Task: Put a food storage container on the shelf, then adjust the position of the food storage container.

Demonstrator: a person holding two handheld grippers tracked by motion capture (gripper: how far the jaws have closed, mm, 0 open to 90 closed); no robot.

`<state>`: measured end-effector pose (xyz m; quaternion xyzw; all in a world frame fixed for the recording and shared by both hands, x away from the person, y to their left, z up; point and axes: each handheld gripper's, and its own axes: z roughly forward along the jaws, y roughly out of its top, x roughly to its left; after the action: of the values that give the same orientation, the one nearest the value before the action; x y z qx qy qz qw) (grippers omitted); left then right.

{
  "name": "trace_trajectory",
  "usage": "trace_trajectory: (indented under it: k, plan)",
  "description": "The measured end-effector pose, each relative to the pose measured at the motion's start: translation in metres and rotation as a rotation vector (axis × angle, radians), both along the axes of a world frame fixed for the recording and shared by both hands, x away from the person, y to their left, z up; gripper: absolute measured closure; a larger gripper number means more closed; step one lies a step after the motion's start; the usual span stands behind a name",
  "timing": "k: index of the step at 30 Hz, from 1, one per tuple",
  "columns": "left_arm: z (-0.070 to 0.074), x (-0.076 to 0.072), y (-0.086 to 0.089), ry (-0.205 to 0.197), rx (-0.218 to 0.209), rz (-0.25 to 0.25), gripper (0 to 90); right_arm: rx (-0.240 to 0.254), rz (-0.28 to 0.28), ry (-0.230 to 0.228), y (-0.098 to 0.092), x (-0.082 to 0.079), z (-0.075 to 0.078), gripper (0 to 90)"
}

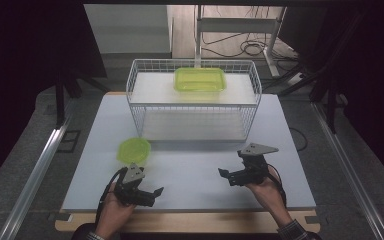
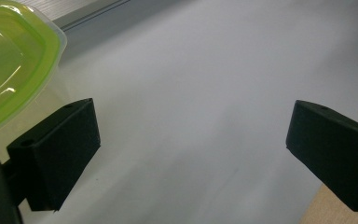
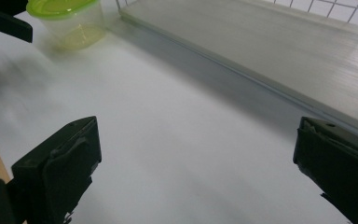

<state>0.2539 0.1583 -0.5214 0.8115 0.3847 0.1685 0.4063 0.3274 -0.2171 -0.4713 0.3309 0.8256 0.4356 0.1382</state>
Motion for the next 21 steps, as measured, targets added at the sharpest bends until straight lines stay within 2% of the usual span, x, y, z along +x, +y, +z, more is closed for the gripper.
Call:
trace_trajectory:
  k: [8,15,21]
  plan:
    - [-0.001,0.000,-0.001,-0.012,0.011,-0.004,2.5,-0.012,-0.017,0.008,-0.012,-0.009,-0.014,0.7]
    - [-0.001,0.000,-0.002,-0.016,0.012,-0.004,2.0,-0.049,-0.021,0.027,-0.015,-0.013,-0.025,0.7]
    - [0.000,0.001,-0.001,-0.001,0.006,0.023,1.7,-0.053,-0.021,0.019,-0.015,-0.012,-0.025,0.8]
